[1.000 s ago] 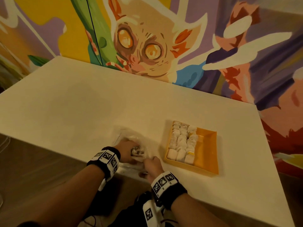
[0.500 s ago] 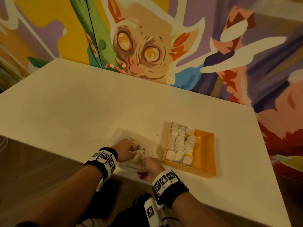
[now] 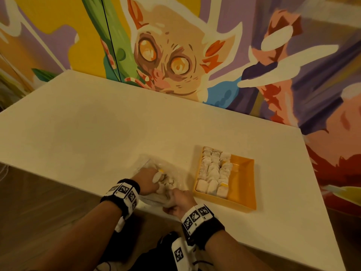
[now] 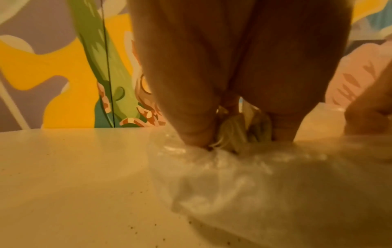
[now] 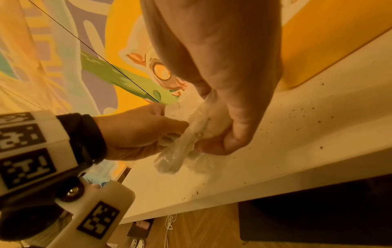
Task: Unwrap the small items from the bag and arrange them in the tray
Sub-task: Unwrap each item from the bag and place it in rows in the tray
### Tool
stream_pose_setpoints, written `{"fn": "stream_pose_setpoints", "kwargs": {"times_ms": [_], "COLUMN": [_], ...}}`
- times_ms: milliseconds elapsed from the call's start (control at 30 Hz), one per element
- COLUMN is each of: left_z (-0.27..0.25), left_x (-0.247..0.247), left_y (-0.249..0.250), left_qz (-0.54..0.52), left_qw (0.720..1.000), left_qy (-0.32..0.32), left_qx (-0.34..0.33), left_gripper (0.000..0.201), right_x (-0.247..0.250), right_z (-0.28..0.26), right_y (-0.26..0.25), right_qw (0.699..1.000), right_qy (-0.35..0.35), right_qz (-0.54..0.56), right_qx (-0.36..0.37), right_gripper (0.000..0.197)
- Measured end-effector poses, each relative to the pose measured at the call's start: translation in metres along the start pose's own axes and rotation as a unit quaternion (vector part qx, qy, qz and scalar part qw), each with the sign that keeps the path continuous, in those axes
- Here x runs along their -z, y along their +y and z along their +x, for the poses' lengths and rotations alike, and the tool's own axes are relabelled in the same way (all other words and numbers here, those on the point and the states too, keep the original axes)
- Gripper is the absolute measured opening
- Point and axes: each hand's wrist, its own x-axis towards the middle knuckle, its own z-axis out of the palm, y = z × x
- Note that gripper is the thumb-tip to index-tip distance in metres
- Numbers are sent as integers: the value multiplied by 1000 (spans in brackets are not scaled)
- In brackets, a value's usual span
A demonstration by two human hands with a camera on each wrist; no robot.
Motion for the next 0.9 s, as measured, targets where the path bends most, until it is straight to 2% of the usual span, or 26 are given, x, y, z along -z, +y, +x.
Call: {"fn": "stream_pose_setpoints", "kwargs": {"times_ms": [167, 267, 367, 433, 500, 567, 667, 733, 800, 900], "left_z": [-4, -5, -5, -5, -6, -5, -5, -5, -6, -7], "left_x": [16, 13, 1, -3, 0, 4, 14, 22, 28, 32], "left_y": [-7, 0, 11, 17, 19, 13, 3, -1, -2, -5], "left_qz": [-82, -49, -4, 48, 58, 17, -63, -78, -106, -195], "left_qw": [995, 999, 1000, 999, 998, 999, 997, 996, 994, 979], "left_qy": [47, 11, -15, -15, -19, -26, -6, 6, 20, 40], "left_qx": [15, 20, 12, -4, -2, 17, 41, 33, 25, 30], "left_gripper": [19, 29, 23, 21, 23, 25, 31, 37, 38, 42], "right_x": [3, 2, -1, -3, -1, 3, 6, 5, 3, 3], "right_z": [-2, -2, -1, -5, -8, -10, -17, -17, -18, -23], "right_y": [-3, -2, -1, -2, -4, -4, -5, -5, -5, -8], "right_qw": [1000, 1000, 1000, 1000, 999, 998, 997, 999, 999, 998], "right_qy": [4, -12, -13, -12, -35, -40, -26, -28, -37, -32], "right_qz": [28, 23, 8, 26, 28, 34, 78, 34, -4, 48], "right_qx": [-6, -2, 11, 6, 6, 16, 10, 25, 33, 27], "right_gripper": [33, 35, 28, 15, 22, 32, 26, 19, 27, 27]}}
